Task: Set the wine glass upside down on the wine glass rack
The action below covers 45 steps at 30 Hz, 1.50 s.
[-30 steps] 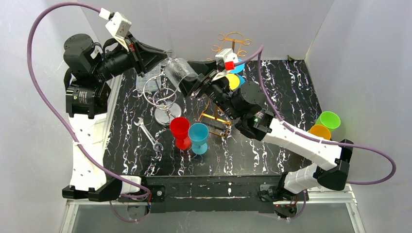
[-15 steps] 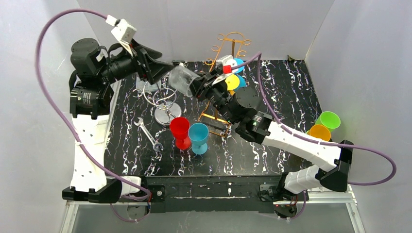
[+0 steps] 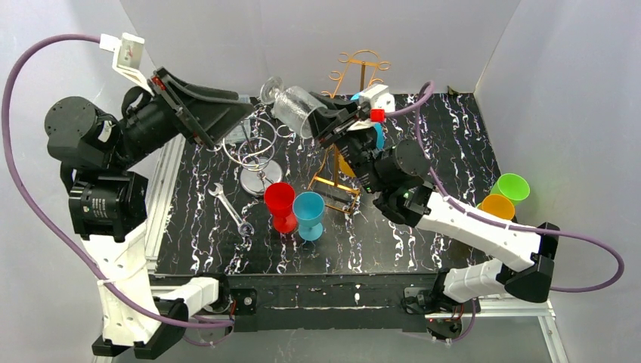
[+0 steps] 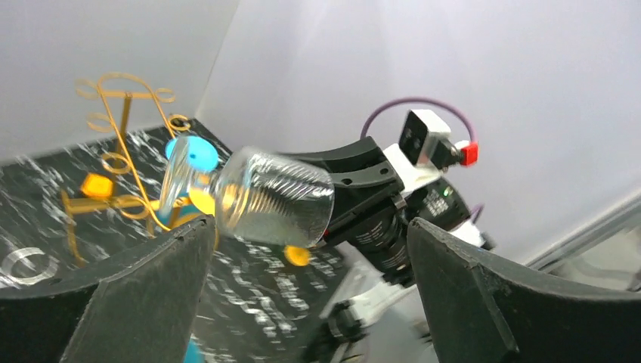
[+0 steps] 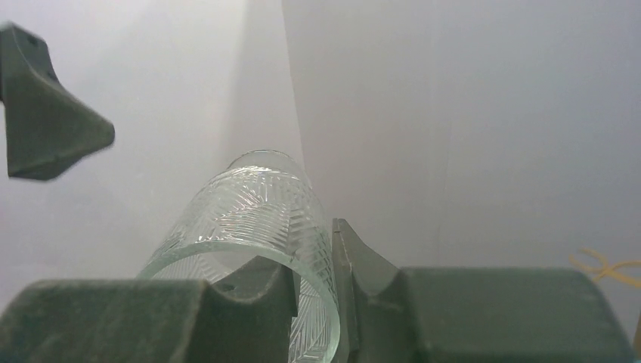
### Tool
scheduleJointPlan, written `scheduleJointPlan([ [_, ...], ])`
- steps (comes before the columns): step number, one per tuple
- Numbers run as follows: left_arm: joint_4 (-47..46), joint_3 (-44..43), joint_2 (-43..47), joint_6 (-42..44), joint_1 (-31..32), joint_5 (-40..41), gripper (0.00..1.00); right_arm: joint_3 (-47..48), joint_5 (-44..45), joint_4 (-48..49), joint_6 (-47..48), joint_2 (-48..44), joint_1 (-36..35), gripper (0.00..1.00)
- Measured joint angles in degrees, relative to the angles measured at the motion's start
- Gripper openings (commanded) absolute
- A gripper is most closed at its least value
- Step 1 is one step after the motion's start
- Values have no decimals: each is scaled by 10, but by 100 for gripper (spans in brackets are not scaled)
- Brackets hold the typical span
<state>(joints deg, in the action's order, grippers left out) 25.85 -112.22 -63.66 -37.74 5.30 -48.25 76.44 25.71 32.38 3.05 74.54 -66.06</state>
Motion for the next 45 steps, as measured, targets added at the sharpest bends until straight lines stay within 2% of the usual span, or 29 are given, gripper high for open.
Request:
scheduleJointPlan([
  [7, 47, -32, -27, -199, -44, 18, 98, 83, -14, 55, 76, 30, 0, 1],
  [18, 67, -30, -69, -349, -48, 38, 98, 142, -41, 120, 92, 111, -21, 1],
  [23, 42, -24, -71, -379, -50, 37, 98, 147, -37, 129, 104, 156, -46, 1],
  [30, 5, -6, -66, -388, -53, 37, 98, 158, -21, 146, 147, 169, -76, 1],
  [37, -17, -12, -65, -386, -69, 30, 95, 179, 17, 217, 299, 222, -147, 1],
  [40, -30, -13, -60, -379, -74, 27, 98, 179, 31, 254, 353, 236, -154, 1],
  [45, -39, -13, -49, -365, -74, 23, 96, 178, 32, 274, 394, 236, -154, 1],
])
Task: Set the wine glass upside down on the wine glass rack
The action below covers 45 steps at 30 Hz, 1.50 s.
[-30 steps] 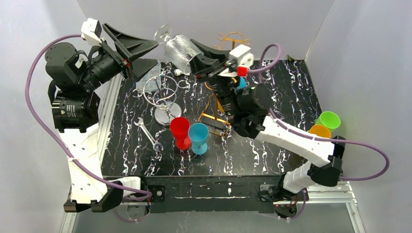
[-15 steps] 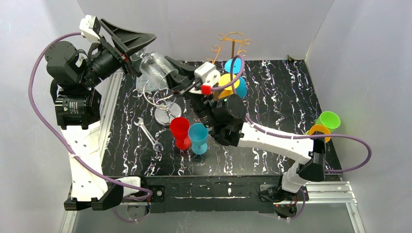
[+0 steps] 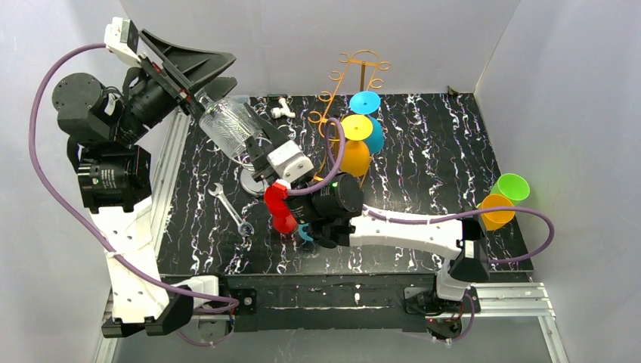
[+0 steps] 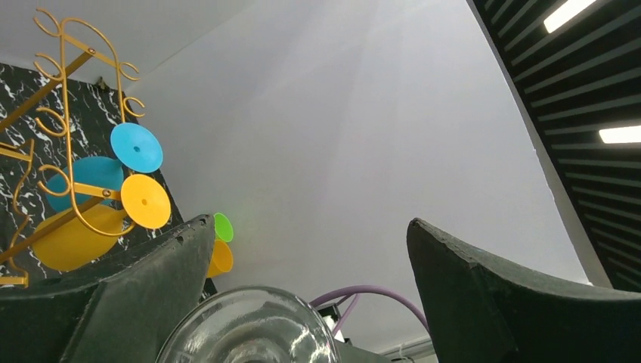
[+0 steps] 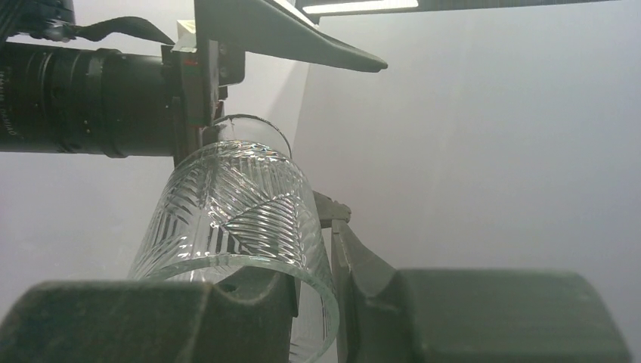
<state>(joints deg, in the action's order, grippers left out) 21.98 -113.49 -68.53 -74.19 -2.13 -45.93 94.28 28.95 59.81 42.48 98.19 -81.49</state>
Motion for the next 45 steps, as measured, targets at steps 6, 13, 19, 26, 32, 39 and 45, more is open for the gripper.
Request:
scheduleJointPlan([
  [6, -10, 0, 11, 9, 0, -11, 98, -4, -9, 33, 63, -2, -1, 1],
  [13, 8, -18, 21, 30, 0, -10, 98, -4, -2, 113, 170, 7, 0, 1],
  [19, -28, -20, 47, 31, 0, -32, 98, -16, 45, 209, 268, 12, 12, 1],
  [26, -134, 83, 54, 45, 0, -79, 93, -322, 181, 147, 79, -295, 271, 1],
  [32, -141, 88, 52, 98, 0, -103, 91, -356, 245, 29, -154, -385, 397, 1],
  [39, -113, 87, 52, 185, 0, -109, 92, -357, 199, -85, -179, -349, 409, 1],
  [45, -22, 85, 57, 334, 0, -90, 93, -388, 152, -175, -168, -346, 440, 1],
])
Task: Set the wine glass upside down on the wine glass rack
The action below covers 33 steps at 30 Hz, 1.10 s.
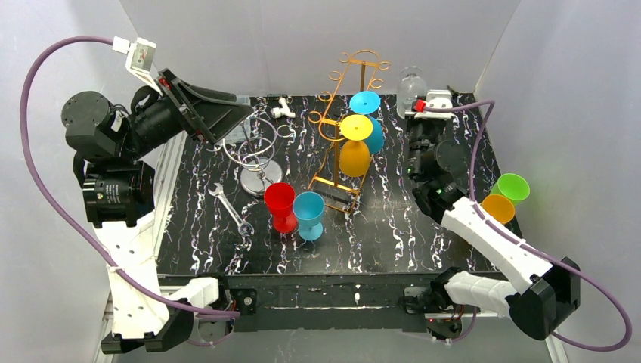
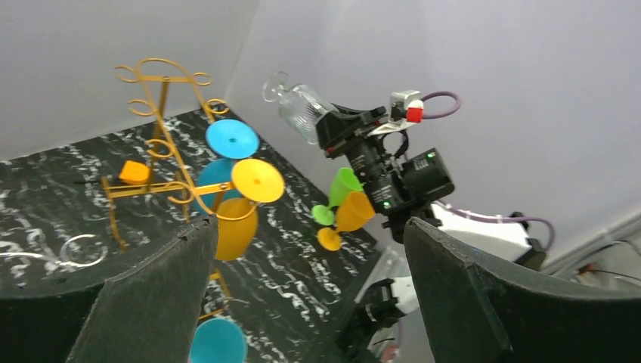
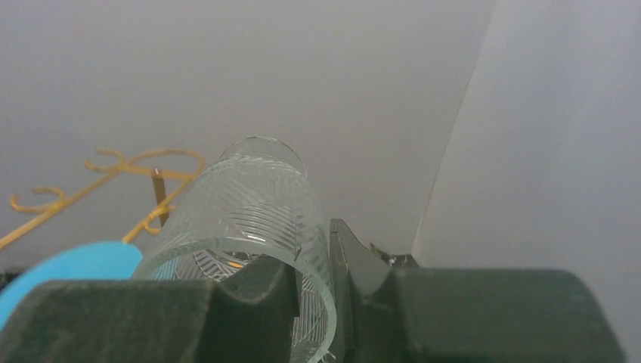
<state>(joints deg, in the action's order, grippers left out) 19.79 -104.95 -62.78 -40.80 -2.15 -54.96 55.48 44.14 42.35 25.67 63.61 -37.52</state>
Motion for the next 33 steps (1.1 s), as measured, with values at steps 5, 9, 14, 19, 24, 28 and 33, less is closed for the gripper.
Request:
scheduleJointPlan([
  [5, 67, -1, -1, 87, 0, 25, 93, -71, -31, -20, 19, -28, 13, 1],
  [9, 87, 2, 1, 115, 0, 33, 93, -108, -90, -29, -20, -44, 58, 1],
  [14, 94, 4, 6, 128, 0, 35, 93, -129, -123, -8, -108, -52, 115, 1],
  [19, 95, 9, 16, 134, 0, 35, 93, -128, -183, -6, -184, -67, 124, 1],
  [24, 95, 15, 27, 139, 0, 34, 93, -37, -188, -146, -250, -91, 123, 1],
  [28, 96, 15, 32, 142, 0, 33, 93, 121, -102, -364, -305, -78, 124, 1],
  [33, 96, 14, 36, 144, 0, 31, 93, 228, -46, -614, -363, -48, 127, 1],
])
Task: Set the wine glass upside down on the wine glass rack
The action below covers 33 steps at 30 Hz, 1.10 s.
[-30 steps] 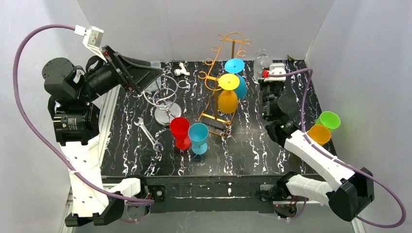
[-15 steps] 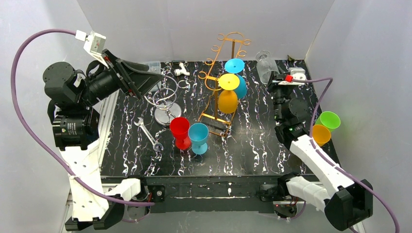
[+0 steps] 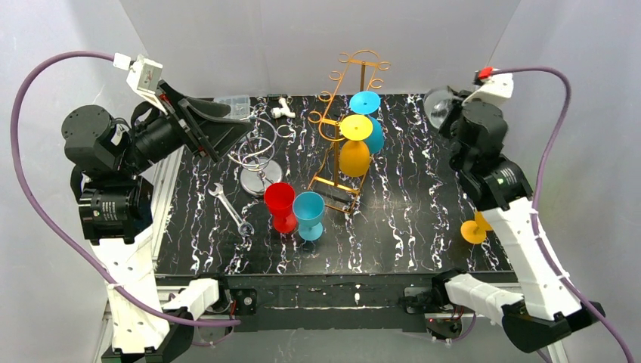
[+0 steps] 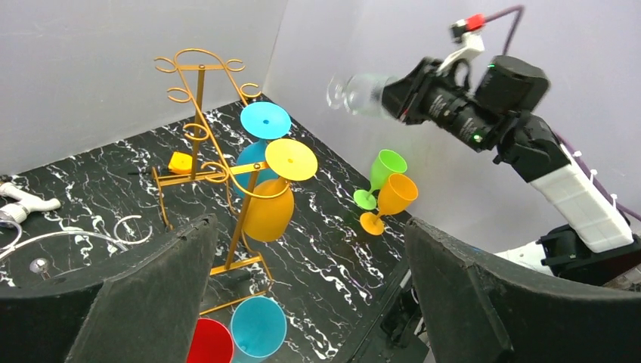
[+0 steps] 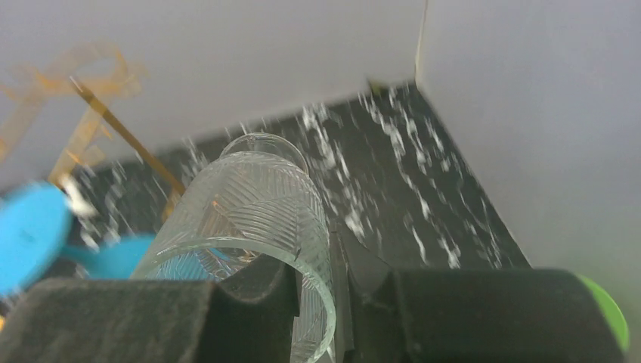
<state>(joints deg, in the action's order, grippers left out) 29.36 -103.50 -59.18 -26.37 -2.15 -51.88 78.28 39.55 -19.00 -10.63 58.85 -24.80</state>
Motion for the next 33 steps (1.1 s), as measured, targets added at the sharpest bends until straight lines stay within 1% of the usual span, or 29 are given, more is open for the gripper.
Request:
scheduleJointPlan([
  [1, 0, 0, 1, 2, 0, 0, 93, 12, -1, -54, -13, 13, 0, 1],
  [3, 0, 0, 5, 5, 0, 0, 93, 18, -11, -126, -29, 33, 0, 1],
  [6, 0, 4, 14, 11, 0, 0, 93, 10, -52, -232, -53, 88, 0, 1],
  [8, 2, 9, 21, 15, 0, -1, 93, -17, -84, -276, -68, 116, 0, 1],
  [10, 3, 10, 27, 19, 0, -2, 93, -59, -114, -304, -80, 121, 0, 1],
  [14, 3, 11, 31, 23, 0, -5, 93, -130, -158, -339, -101, 87, -1, 1],
  [19, 4, 11, 31, 23, 0, -7, 93, -216, -203, -313, -130, 44, -1, 1],
  [24, 7, 11, 31, 23, 0, -7, 93, -313, -241, -276, -157, 42, -1, 1],
  [27, 7, 11, 31, 21, 0, -7, 93, -322, -252, -271, -166, 44, -1, 1],
  [33, 7, 11, 31, 17, 0, -7, 94, -335, -280, -213, -184, 66, -9, 2],
])
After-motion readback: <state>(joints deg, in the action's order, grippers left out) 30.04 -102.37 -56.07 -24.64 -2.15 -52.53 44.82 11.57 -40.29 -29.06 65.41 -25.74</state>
